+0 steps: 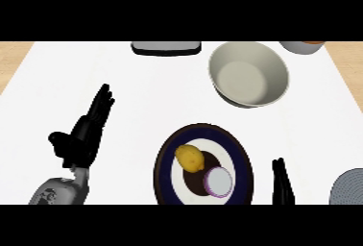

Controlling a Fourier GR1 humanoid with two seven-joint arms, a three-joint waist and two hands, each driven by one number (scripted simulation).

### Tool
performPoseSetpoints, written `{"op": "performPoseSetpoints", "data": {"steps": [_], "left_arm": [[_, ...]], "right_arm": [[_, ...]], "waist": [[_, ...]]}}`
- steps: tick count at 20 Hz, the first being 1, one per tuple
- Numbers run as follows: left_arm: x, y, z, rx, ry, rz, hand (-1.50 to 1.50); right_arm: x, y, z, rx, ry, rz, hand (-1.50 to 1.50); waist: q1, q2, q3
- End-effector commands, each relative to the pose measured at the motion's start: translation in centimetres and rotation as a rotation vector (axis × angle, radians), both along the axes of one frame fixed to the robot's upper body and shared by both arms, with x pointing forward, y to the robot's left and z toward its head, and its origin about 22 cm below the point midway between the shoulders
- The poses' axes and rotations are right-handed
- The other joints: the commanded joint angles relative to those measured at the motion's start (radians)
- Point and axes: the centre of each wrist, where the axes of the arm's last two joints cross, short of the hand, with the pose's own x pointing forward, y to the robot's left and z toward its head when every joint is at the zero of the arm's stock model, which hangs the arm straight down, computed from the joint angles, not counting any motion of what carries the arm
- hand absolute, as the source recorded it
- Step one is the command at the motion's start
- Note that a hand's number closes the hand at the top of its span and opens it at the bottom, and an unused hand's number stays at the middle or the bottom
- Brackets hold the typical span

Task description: Pick the can from the plate and place it in the bowl

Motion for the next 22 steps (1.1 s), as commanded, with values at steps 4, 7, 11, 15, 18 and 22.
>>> {"op": "performPoseSetpoints", "data": {"steps": [4,7,11,15,18,22], "left_arm": [[0.3,0.5,-0.8,-0.008,0.018,-0.014,0.00],[0.6,-0.6,0.9,0.003,0.000,-0.013,0.00],[-0.5,-0.6,-0.5,-0.017,0.008,-0.012,0.00],[1.2,-0.9,-0.3,-0.010,0.002,-0.002,0.00],[0.6,1.3,-1.3,-0.006,0.005,-0.001,0.00],[0.6,0.0,-0.9,-0.011,0.019,-0.004,0.00]], "right_arm": [[0.6,2.1,1.7,0.078,0.252,-0.019,-1.50],[1.1,1.9,1.7,0.087,0.287,0.017,-1.50],[0.4,4.1,0.8,0.100,0.269,0.057,-1.50],[1.2,3.5,0.5,0.114,0.238,0.047,-1.50],[-0.2,2.3,0.2,0.175,0.184,0.050,-1.50],[-0.3,2.7,0.2,0.196,0.136,0.077,-1.50]], "waist": [[0.007,0.001,0.002],[0.006,-0.001,0.004],[0.006,-0.002,0.004],[0.000,-0.002,0.004],[-0.003,-0.003,0.004],[-0.002,-0.003,0.004]]}}
